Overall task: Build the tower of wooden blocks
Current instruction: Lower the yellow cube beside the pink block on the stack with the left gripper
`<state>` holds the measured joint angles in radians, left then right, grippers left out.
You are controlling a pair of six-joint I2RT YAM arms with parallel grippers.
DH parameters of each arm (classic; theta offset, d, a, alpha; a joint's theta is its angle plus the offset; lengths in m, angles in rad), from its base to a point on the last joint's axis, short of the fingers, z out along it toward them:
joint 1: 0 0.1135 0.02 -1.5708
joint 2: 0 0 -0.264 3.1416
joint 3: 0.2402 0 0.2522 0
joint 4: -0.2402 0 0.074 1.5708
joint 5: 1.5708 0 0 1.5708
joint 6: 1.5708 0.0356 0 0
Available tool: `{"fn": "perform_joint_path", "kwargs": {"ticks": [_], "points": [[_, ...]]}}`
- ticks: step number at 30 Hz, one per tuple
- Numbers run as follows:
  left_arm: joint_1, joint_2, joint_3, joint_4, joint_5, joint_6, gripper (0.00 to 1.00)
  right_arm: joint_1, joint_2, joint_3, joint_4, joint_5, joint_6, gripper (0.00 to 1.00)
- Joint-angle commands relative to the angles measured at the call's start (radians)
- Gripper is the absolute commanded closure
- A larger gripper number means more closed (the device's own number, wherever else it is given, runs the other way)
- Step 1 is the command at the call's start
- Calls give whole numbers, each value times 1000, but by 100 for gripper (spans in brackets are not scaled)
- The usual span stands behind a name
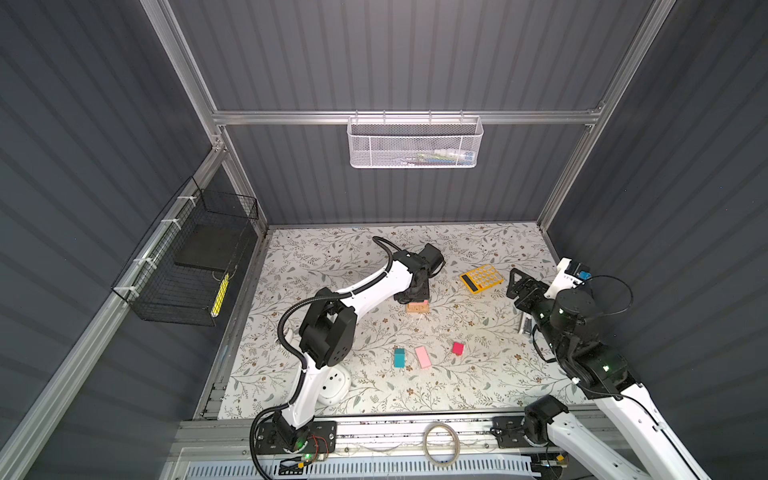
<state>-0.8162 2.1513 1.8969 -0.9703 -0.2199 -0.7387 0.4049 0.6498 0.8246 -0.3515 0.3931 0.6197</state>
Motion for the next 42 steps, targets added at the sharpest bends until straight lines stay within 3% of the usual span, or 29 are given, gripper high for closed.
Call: {"fn": "perform_joint_path", "kwargs": {"ticks": [1, 26, 42], "points": [[3, 14, 39, 3, 13, -17, 67, -9, 5, 0, 16, -11, -18, 16], [3, 53, 57, 16, 7, -34, 65, -51, 29, -10, 27, -60, -6, 16], [3, 48, 59, 15, 7, -30, 51, -64, 33, -15, 32, -80, 0, 16]]}}
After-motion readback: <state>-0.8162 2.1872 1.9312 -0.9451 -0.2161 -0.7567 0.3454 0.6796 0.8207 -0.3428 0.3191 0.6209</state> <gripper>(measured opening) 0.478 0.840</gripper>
